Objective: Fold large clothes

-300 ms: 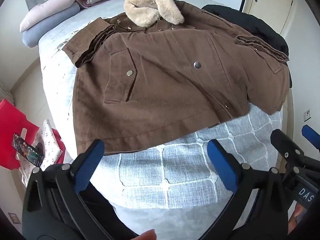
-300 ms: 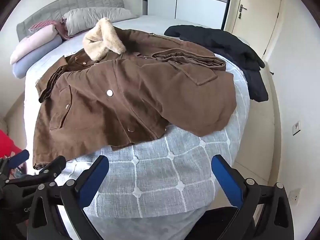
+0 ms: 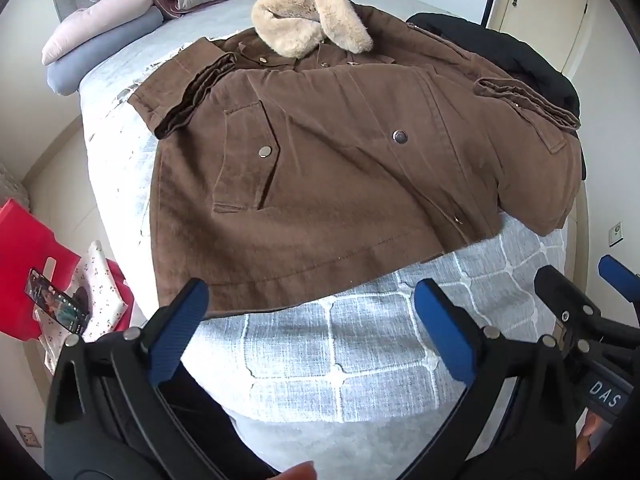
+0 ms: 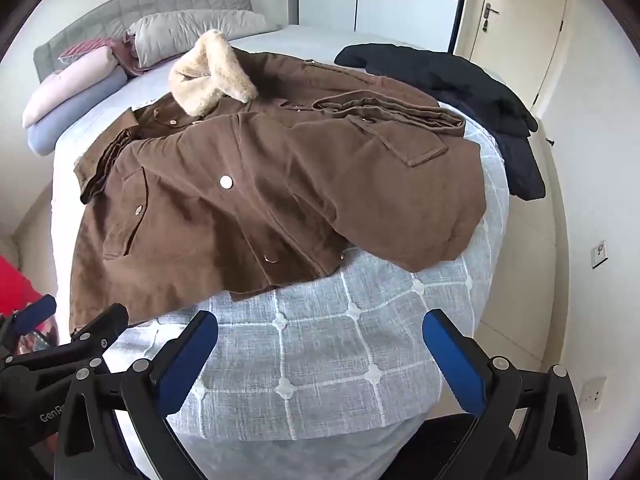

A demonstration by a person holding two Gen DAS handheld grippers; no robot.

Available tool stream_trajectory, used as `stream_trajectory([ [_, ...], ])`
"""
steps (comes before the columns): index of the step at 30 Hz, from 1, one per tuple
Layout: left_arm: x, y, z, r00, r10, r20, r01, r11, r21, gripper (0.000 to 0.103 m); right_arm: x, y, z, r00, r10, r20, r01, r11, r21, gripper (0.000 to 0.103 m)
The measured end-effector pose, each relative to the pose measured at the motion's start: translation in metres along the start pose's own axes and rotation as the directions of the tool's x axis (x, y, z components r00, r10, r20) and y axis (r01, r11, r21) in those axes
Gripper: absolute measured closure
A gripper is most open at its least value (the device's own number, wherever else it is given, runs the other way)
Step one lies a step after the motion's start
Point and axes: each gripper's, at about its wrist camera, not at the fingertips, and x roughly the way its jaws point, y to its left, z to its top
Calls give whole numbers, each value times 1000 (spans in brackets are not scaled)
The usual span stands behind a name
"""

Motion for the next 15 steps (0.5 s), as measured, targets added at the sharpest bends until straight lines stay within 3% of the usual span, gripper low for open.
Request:
stream_trajectory([
  [15, -3, -1, -2, 999, 20, 33, -20, 1000, 4, 1, 0, -15, -5, 1000, 4, -6, -4, 1000, 16, 0],
])
